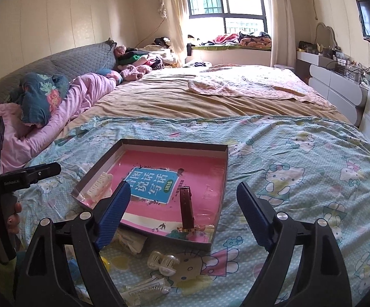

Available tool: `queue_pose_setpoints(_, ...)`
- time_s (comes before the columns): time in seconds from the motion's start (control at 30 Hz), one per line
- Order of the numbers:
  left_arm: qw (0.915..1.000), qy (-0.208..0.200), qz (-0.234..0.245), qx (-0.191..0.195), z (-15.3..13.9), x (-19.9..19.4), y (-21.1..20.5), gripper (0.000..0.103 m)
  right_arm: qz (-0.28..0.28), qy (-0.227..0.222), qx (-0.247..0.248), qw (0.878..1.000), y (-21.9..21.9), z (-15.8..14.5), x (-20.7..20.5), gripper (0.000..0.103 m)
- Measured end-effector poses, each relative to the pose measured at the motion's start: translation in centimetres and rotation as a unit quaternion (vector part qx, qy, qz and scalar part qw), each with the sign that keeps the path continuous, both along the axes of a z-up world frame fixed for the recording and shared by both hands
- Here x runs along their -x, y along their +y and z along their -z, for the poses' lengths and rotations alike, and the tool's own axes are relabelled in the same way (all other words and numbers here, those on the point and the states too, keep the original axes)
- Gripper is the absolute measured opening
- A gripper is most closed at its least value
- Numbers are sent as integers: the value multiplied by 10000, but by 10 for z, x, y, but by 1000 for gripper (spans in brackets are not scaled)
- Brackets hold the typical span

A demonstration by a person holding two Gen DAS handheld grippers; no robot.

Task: Organize jewelry
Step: 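Open both grippers and withdraw them from the tray toward the remaining items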

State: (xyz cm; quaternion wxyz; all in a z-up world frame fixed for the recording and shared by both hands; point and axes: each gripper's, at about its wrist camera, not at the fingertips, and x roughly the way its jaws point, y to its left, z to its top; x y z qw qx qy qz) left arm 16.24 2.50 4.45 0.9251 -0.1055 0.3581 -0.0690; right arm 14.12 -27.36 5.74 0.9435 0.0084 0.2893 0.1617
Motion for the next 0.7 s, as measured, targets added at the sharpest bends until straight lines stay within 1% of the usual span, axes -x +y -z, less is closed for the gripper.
queue_pose_setpoints(0.17,9999,-107,7,-48,-9,15,-2,91,-97,-68,-1,9999,1,-6,14,89)
queue_pose_setpoints(0.3,9998,-153,22,-86,-12,27,-4,91,-172,-62,17,9998,0,-6,24,90)
queue_pose_setpoints(0.7,9993,-88,75,-345,-3,53,-14,91,-551,111,167,9983,11,7,50,91)
